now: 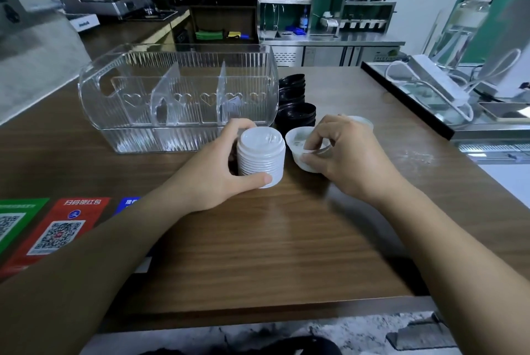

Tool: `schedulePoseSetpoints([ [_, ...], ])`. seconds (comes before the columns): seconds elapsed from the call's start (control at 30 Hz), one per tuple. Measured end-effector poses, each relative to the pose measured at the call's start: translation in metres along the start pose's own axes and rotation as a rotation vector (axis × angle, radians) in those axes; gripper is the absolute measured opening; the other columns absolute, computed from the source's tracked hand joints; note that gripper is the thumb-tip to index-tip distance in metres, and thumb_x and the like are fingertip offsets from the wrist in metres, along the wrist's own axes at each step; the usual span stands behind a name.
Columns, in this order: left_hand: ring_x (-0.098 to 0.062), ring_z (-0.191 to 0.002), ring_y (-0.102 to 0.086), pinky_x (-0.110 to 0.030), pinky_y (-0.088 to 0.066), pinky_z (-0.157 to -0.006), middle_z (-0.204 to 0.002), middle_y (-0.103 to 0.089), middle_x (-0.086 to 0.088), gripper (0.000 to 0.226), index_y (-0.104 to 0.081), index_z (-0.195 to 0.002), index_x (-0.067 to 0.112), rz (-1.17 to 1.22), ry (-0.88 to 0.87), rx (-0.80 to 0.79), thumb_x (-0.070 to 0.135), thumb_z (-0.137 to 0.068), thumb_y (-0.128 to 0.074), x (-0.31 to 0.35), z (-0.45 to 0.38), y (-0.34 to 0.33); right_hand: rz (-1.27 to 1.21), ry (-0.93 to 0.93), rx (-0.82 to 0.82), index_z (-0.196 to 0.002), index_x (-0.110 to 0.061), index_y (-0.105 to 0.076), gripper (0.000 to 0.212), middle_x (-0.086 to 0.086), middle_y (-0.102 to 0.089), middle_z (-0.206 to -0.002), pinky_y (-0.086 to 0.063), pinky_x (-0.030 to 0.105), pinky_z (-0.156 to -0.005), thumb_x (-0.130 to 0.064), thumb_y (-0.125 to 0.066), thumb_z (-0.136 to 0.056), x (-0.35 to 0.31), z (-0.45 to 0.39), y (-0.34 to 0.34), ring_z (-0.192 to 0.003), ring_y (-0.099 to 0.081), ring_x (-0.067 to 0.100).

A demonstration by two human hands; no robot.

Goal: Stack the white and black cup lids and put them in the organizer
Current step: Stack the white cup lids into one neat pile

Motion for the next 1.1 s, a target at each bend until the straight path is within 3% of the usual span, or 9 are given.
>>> schedulePoseSetpoints([
  [0.23,-0.006,-0.136,-0.068,-0.048,-0.056,-0.118,-0.148,-0.068,0.023,0.089,-0.048,-0.149,0.049,-0.002,-0.008,0.0,0.059,-0.079,-0.101,0.005,0.002,0.003,-0.188,-0.071,0.029,-0.08,-0.015,-0.079,0.018,-0.01,-0.072,-0.087,-0.037,0.01,-0.07,-0.022,-0.094,-0.086,-0.004,0.0,0.013,-0.074,-0.059,-0.005],
  [0.37,0.007,-0.131,-0.067,-0.034,-0.056,-0.117,-0.142,-0.07,0.03,0.087,-0.055,-0.151,0.049,-0.049,-0.012,0.058,0.064,-0.078,-0.098,0.009,0.004,0.006,-0.412,-0.098,0.123,-0.077,-0.025,-0.079,0.019,-0.015,-0.065,-0.071,-0.036,0.018,-0.064,-0.023,-0.09,-0.093,-0.003,-0.001,0.025,-0.06,-0.048,0.003],
  [0.47,0.006,-0.135,-0.067,-0.033,-0.057,-0.117,-0.146,-0.071,0.024,0.09,-0.059,-0.16,0.041,-0.08,-0.052,0.174,0.081,-0.082,-0.081,0.014,0.006,0.013,-0.634,-0.136,0.185,-0.085,-0.017,-0.083,0.015,0.008,-0.072,-0.072,-0.043,0.031,-0.066,-0.025,-0.086,-0.097,-0.008,-0.004,0.032,-0.067,-0.054,0.014],
  [0.57,-0.001,-0.134,-0.07,-0.034,-0.059,-0.114,-0.144,-0.074,0.011,0.077,-0.062,-0.162,0.027,-0.051,-0.14,0.321,0.064,-0.097,-0.077,0.02,0.007,0.017,-0.716,-0.128,0.161,-0.085,-0.009,-0.081,0.019,0.009,-0.069,-0.07,-0.045,0.031,-0.067,-0.02,-0.081,-0.101,-0.022,-0.011,0.034,-0.067,-0.056,0.017],
  [0.7,-0.008,-0.149,-0.063,-0.045,-0.052,-0.125,-0.158,-0.068,0.004,0.067,-0.051,-0.171,0.019,0.014,-0.253,0.364,0.03,-0.11,-0.075,0.029,0.008,0.017,-0.832,-0.114,0.077,-0.093,-0.001,-0.08,0.015,0.004,-0.075,-0.071,-0.05,0.031,-0.063,-0.012,-0.077,-0.102,-0.044,-0.023,0.028,-0.066,-0.07,0.023],
  [0.83,-0.01,-0.161,-0.051,-0.046,-0.048,-0.128,-0.172,-0.054,0.008,0.082,-0.036,-0.179,0.019,0.092,-0.29,0.324,0.031,-0.109,-0.077,0.03,0.008,0.014,-0.929,-0.106,-0.01,-0.11,0.006,-0.077,0.018,0.021,-0.082,-0.091,-0.055,0.034,-0.063,-0.008,-0.08,-0.099,-0.062,-0.028,0.016,-0.081,-0.081,0.036],
  [0.97,-0.02,-0.156,-0.056,-0.045,-0.056,-0.119,-0.168,-0.056,0.001,0.112,-0.031,-0.18,0.018,0.205,-0.271,0.329,0.031,-0.091,-0.098,0.023,0.006,0.011,-0.967,-0.088,-0.031,-0.131,-0.006,-0.072,0.043,0.021,-0.082,-0.092,-0.059,0.045,-0.072,-0.001,-0.086,-0.091,-0.065,-0.017,0.0,-0.083,-0.079,0.037],
  [1.1,-0.025,-0.148,-0.063,-0.053,-0.061,-0.112,-0.158,-0.061,-0.002,0.111,-0.041,-0.175,0.016,0.163,-0.296,0.366,0.027,-0.084,-0.103,0.021,0.003,0.012,-0.957,-0.08,-0.065,-0.155,-0.023,-0.052,0.083,0.023,-0.082,-0.105,-0.063,0.063,-0.099,0.002,-0.091,-0.086,-0.06,-0.01,-0.008,-0.095,-0.079,0.048],
])
Point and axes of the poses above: each hand's wrist, its own z-axis away from the middle knuckle, its own y-axis out of the back of the hand, x = y × z, the point moved 4 cm from there along -z, towards the middle knuckle
